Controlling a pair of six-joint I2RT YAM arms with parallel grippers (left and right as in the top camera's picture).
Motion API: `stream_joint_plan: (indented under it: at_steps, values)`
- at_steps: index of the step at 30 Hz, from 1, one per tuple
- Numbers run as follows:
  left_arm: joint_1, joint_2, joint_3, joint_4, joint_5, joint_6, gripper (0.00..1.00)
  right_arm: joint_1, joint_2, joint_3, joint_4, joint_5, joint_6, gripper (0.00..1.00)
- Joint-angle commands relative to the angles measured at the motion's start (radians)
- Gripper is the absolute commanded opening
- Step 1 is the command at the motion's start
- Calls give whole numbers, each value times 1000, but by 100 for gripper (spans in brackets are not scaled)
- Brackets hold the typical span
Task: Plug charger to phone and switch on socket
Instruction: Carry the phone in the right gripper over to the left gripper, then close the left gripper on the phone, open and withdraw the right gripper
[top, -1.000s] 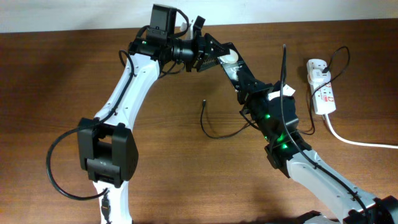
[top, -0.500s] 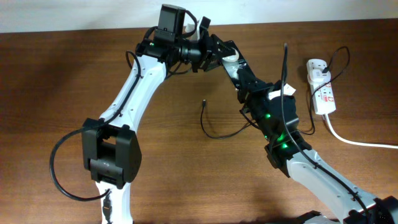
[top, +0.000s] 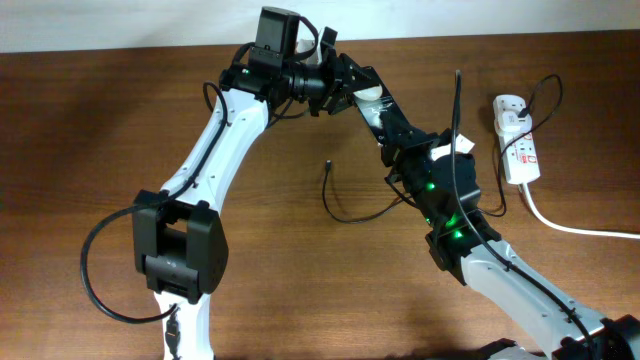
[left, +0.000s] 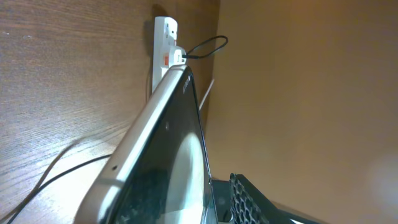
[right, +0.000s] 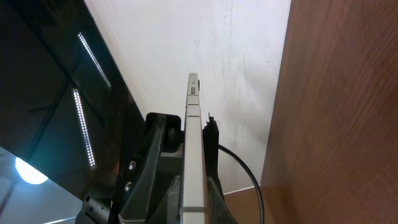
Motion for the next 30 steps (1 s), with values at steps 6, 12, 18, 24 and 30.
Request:
stream_joint_plan:
  at_steps: [6, 12, 18, 24, 30]
  values:
    - [-18, -33, 1, 10, -27, -25, 25, 8, 2, 34, 14, -32, -7, 4]
    - [-18, -33, 1, 18, -27, -25, 16, 8, 2, 34, 14, -37, -7, 4]
    - [-18, -33, 1, 21, -27, -26, 2, 8, 2, 34, 14, -36, -6, 4]
    - [-18, -33, 1, 25, -31, -52, 0, 8, 2, 34, 14, -36, -6, 4]
    - [-18, -33, 1, 24, -47, -59, 0, 6, 2, 34, 14, -35, -6, 15]
